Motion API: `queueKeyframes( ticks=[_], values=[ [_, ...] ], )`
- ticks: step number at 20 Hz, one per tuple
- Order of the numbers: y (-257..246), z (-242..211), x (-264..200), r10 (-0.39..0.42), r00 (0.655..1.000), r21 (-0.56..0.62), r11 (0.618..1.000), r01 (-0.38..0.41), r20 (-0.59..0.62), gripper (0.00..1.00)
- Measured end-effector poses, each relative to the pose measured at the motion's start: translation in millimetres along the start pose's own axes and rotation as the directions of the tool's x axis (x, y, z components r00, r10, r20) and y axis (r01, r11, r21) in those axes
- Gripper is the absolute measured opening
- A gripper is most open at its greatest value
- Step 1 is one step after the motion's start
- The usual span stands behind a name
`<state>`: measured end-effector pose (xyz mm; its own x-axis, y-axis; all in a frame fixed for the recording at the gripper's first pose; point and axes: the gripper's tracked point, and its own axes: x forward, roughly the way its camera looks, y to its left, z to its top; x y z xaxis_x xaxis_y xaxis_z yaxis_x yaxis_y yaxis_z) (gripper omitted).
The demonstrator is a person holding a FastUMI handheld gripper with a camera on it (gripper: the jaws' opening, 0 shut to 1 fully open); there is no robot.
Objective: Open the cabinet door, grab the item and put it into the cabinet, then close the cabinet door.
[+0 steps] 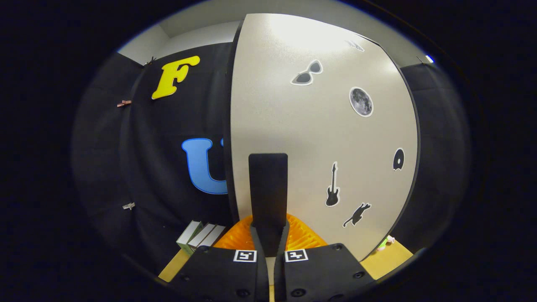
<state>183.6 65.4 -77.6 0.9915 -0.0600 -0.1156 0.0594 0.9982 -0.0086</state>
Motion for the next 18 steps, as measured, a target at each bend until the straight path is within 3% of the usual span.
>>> queueKeyframes(
  ticks=[11,18],
  values=[
    [-14,-1,-72,0.151,0.988,0.011,0.988,-0.151,-0.023,0.09],
    [-40,-1,-106,0.151,0.988,0.025,0.988,-0.15,-0.022,0.09]
  ],
)
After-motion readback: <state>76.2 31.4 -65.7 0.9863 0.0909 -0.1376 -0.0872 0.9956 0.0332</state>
